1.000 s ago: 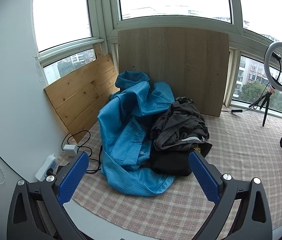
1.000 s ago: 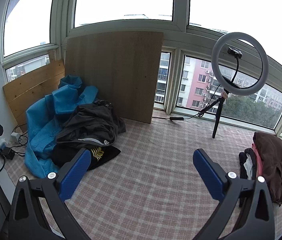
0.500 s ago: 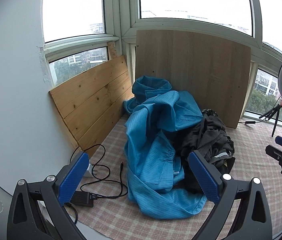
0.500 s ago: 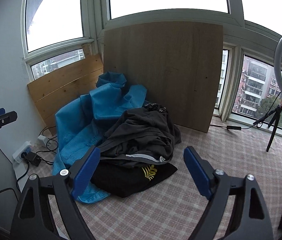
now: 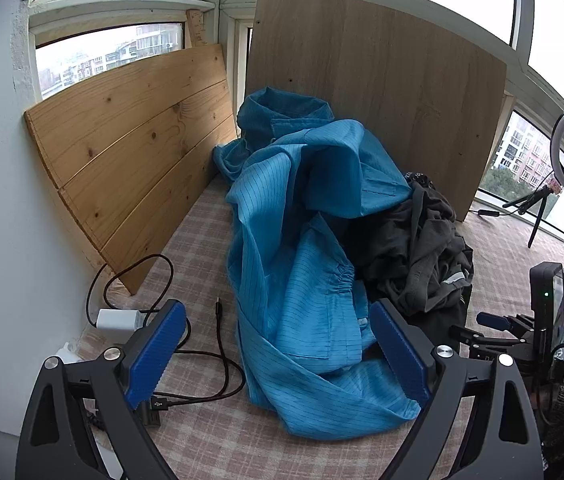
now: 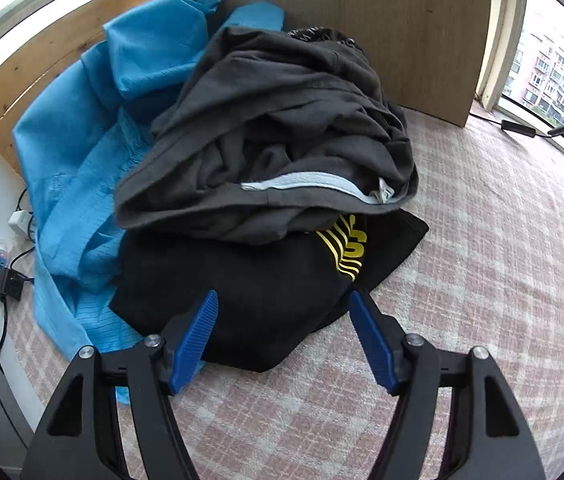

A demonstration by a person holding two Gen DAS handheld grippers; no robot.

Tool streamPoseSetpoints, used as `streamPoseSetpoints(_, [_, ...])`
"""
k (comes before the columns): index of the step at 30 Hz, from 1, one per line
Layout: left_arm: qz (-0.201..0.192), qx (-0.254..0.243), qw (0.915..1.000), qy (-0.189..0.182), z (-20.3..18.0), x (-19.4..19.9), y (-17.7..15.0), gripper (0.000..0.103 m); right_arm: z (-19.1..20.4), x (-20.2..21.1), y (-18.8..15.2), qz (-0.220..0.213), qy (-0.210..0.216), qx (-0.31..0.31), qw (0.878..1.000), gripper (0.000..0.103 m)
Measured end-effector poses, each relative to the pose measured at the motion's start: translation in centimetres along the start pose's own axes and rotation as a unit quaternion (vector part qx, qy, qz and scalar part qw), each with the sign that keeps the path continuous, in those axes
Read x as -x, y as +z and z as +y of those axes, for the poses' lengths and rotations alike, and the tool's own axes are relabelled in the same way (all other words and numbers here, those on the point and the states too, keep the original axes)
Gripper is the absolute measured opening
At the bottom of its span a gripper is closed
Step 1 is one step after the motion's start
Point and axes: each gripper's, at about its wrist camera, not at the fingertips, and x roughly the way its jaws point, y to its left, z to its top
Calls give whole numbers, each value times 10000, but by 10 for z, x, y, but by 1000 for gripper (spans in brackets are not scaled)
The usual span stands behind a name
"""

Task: Fold clothes
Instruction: 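Grasp the black yellow-striped shorts in the pile with the right gripper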

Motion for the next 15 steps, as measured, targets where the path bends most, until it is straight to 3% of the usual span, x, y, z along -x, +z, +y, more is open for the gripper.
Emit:
streamPoseSetpoints(4, [27,78,9999,-132,4,-11,9,93,-8,-27,4,345,128,-405,9985,68])
streamPoseSetpoints(7, [-1,99,9999,-134,7,-12,13,93,-1,-30,7,324,376,-356,9981,64])
streamPoseSetpoints(9, [-9,107,9999,-108,9,-11,14,93,4,-23,8,219,516,-182,9983,31])
streamPoseSetpoints(11, [-20,110,9999,-78,12,-8,14,93,6,-10,9,71,542,-56,9985,15])
streamPoseSetpoints(15, [-123,126,9998,15,19,4,13,92,0,36,27,-535,874,-109,9947,8])
